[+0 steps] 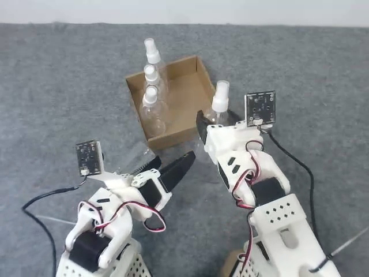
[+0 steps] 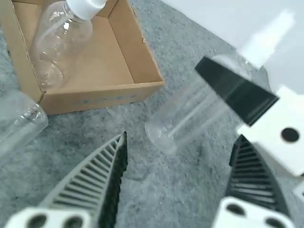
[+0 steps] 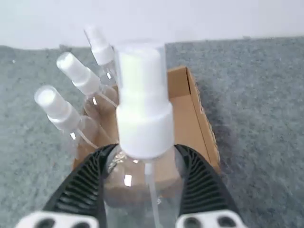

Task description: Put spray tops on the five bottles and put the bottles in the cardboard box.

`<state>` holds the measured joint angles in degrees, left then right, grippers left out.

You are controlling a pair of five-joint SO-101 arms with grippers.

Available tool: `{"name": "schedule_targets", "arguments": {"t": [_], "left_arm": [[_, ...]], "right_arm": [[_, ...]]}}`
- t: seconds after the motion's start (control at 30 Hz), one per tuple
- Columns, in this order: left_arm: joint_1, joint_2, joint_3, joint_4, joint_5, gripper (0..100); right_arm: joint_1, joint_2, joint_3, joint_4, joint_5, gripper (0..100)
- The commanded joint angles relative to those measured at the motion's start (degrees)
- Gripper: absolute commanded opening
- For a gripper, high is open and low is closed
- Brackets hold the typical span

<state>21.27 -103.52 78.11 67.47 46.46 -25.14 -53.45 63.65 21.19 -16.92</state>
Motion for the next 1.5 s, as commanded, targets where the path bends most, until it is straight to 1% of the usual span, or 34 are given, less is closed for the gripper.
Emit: {"name": "schedule_targets", "arguments": {"t": [0.0,0.17,0.37,0.47,0.6,0.7,0.8,1.1,1.3,1.47], "left_arm": [[1.6,-1.1,-0.1,-1.6,0.3,32],[2.0,-1.0,2.2,-3.5,0.3,32],[1.6,-1.0,4.2,-5.3,-0.7,32],[1.2,-1.0,4.4,-5.3,-0.8,32],[-1.7,-1.0,4.4,-5.3,-0.8,32],[-2.1,-1.0,4.4,-5.3,-0.7,32],[-2.2,-1.0,4.4,-5.3,-0.7,32],[-3.2,-1.0,4.4,-5.2,-0.6,32],[1.8,-1.0,4.5,-4.0,-0.9,32],[1.8,-1.0,6.7,-6.2,-2.1,32]], "right_arm": [[-0.4,-2.3,-0.9,-6.4,-0.6,0.6],[-2.0,-2.3,0.1,-10.2,-0.7,0.6],[-7.3,-2.4,-0.3,-10.0,-0.4,0.6],[-8.0,-4.2,0.0,-9.5,-0.4,0.6],[-8.0,-12.0,0.6,-4.3,-0.4,0.6],[-8.5,-17.5,0.7,0.7,-0.6,0.6],[-10.2,-19.6,0.8,3.9,-0.6,0.6],[-11.2,-20.2,1.8,4.7,-0.3,0.6],[-11.2,-20.2,1.8,4.3,-0.3,0.6],[-11.2,-20.2,1.8,4.4,-0.3,0.6]]}}
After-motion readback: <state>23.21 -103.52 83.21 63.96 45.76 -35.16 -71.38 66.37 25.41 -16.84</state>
